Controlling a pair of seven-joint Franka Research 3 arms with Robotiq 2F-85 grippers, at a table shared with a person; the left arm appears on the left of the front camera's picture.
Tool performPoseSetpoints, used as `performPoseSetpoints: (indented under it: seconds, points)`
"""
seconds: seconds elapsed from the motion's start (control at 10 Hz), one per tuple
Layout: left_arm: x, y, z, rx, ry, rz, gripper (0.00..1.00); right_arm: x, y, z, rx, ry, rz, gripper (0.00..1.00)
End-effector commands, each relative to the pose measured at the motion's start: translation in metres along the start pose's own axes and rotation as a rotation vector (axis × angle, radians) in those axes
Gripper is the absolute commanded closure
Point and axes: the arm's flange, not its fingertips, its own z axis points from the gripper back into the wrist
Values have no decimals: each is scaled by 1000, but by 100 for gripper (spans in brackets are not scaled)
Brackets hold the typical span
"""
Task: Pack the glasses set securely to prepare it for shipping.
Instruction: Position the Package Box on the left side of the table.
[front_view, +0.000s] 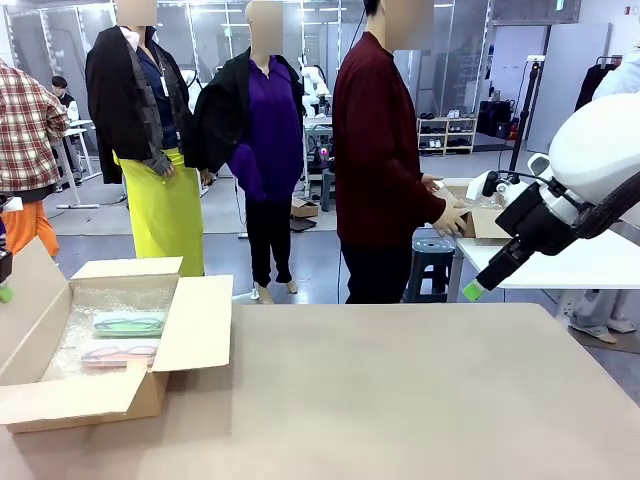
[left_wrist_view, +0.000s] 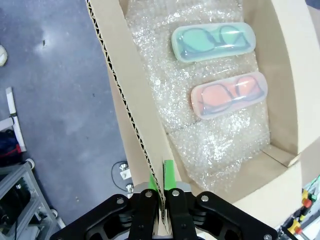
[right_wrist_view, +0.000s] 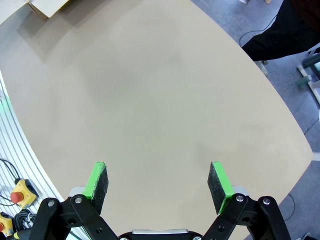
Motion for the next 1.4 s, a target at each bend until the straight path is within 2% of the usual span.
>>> performPoseSetpoints:
  seconds: [0.0, 0.2, 0.3, 0.4, 0.5, 0.6, 0.7, 0.8, 1.0, 1.1, 1.2, 1.3]
  points:
    - [-2, 1, 2, -5, 3, 2, 100, 2, 4, 0, -5, 10, -19, 0]
    - [-2, 1, 2, -5, 3, 2, 100, 2, 4, 0, -5, 10, -19, 0]
    - [0, 0, 0, 0, 0, 0, 96, 2, 4, 0, -5, 10, -19, 0]
    - [-3, -2, 8, 21, -16, -26, 56, 2, 4, 0, -5, 10, -19, 0]
    - [-6, -3, 17, 44, -22, -31, 54, 2, 4, 0, -5, 10, -19, 0]
    - [-10, -4, 25, 72, -20, -28, 14, 2, 4, 0, -5, 10, -19, 0]
    - [-15, -5, 28, 79, -26, -28, 12, 2, 4, 0, -5, 10, -19, 0]
    - [-21, -7, 31, 86, -36, -19, 0, 2, 4, 0, -5, 10, -19, 0]
    - [-37, -7, 50, 84, -28, 16, 0, 2, 4, 0, -5, 10, -19, 0]
    - [-46, -9, 65, 95, -49, 9, 13, 2, 4, 0, -5, 10, -19, 0]
    - [-56, -12, 81, 119, -71, 4, 4, 2, 4, 0, -5, 10, -19, 0]
    - [-65, -18, 97, 125, -118, -19, 0, 2, 4, 0, -5, 10, -19, 0]
